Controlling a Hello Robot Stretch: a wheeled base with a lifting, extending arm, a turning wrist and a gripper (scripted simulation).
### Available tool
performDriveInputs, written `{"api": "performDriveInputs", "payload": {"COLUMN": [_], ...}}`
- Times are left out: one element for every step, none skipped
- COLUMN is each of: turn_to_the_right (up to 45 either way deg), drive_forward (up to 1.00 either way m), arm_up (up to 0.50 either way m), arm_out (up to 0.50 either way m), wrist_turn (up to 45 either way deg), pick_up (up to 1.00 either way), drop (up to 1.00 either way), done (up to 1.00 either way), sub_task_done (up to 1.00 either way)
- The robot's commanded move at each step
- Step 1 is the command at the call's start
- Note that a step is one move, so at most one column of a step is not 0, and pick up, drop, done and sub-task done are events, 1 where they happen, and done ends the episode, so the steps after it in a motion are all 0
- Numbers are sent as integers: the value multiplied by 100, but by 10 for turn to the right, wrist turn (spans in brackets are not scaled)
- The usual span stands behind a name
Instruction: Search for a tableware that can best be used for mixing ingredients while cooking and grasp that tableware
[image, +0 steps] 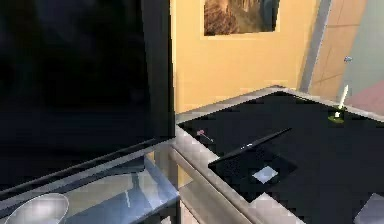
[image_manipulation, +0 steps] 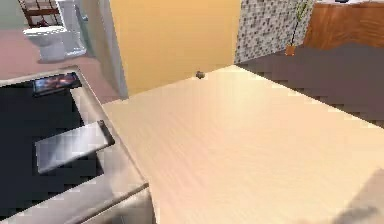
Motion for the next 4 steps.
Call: {"api": "performDriveInputs", "payload": {"turn_to_the_right": [-450,-450,-390,0], "drive_forward": [0,0,0,0], "arm_up": [0,0,0,50], "arm_out": [0,0,0,0], "wrist_turn": [0,0,0,0], "pick_up": [0,0,0,0], "drop": [0,0,0,0], "done": [0,0,0,0], "sub_task_done": [0,0,0,0]}}
